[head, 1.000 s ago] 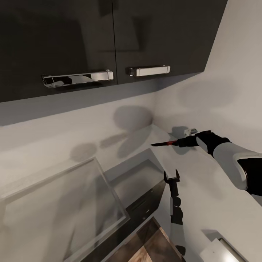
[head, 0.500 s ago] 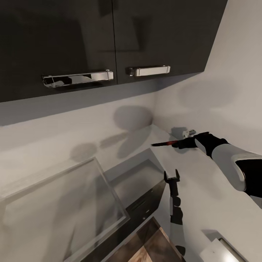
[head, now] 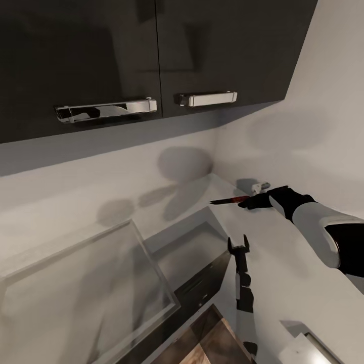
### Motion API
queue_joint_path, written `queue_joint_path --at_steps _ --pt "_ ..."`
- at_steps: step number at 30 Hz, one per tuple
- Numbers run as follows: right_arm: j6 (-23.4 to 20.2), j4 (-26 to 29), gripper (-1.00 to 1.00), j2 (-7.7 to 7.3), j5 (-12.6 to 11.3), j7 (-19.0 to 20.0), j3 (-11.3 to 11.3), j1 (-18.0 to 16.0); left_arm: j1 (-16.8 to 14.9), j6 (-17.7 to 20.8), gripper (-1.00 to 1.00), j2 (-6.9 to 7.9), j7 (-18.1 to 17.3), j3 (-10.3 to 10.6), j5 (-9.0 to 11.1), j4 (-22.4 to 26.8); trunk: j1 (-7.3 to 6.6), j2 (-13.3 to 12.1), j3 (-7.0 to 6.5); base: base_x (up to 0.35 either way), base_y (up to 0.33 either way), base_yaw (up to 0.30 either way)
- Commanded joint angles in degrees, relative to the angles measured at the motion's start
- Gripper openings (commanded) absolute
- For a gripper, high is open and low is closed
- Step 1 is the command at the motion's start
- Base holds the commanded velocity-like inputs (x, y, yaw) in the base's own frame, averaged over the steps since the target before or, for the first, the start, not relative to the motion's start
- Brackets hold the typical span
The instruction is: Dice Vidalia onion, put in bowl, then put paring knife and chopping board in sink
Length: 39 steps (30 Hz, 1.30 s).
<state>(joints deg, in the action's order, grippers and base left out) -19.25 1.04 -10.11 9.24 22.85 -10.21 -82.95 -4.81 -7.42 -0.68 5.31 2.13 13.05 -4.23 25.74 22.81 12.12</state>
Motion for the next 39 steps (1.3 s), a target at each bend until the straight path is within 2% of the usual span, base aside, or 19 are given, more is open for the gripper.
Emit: queue_joint_path --at_steps 1,39 --pt "-0.17 0.11 1.0 -0.04 0.5 0.36 -0.16 -0.03 -0.11 -0.46 1.0 -0.06 0.05 0.24 0.4 -0.25 0.04 0.11 0.11 0.129 -0.025 0.0" --pt "-0.2 0.12 1.0 0.14 0.51 0.36 -0.16 -0.03 -0.11 -0.4 1.0 -0.11 0.05 0.24 0.4 -0.25 0.04 0.11 0.11 0.018 -0.006 0.0"
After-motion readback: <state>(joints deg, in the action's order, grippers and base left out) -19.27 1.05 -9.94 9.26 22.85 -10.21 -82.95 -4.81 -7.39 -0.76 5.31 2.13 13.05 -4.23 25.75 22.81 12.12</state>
